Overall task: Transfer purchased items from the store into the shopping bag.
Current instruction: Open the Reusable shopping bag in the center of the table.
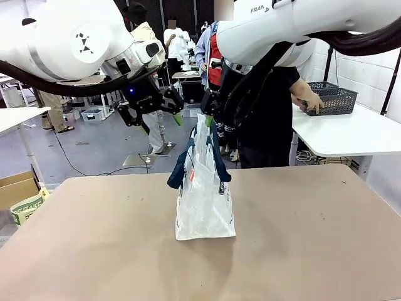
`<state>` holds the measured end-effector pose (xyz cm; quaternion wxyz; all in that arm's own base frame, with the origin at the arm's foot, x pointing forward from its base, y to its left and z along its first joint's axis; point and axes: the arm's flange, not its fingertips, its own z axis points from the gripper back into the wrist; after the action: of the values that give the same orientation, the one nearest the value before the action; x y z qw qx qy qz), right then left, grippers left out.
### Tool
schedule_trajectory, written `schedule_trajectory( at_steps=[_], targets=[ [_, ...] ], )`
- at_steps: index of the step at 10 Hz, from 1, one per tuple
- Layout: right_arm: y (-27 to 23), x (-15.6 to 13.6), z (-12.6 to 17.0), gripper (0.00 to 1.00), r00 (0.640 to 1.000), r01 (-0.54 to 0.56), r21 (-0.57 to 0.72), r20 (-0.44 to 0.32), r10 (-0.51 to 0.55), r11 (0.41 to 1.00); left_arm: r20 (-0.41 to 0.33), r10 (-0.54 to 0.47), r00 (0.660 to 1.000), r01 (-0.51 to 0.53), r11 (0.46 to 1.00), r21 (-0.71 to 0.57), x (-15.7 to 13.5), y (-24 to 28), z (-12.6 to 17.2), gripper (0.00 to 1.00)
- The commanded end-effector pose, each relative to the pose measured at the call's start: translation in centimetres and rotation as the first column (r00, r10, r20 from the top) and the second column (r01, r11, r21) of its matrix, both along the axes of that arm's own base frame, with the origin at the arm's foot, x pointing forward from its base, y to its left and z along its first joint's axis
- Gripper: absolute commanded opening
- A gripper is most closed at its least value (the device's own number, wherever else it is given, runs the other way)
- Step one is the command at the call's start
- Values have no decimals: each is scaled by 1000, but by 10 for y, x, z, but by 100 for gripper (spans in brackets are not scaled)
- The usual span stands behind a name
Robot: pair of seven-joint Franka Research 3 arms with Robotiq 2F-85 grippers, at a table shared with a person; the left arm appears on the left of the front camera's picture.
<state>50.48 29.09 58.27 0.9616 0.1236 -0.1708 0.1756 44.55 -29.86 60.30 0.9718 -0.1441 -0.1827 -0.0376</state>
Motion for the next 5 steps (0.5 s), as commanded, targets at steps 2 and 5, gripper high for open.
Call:
schedule_trajectory(
  at_steps=[2, 5],
  targets=[
    [7, 20, -6, 100, 999, -1, 9, -54, 2, 1000, -16, -36, 999, 35, 999, -41, 11, -6, -6, 100],
    [7, 32, -21, 100, 996, 7, 58, -90, -2, 998, -57, -32, 998, 28, 997, -66, 22, -17, -17, 100]
  ],
)
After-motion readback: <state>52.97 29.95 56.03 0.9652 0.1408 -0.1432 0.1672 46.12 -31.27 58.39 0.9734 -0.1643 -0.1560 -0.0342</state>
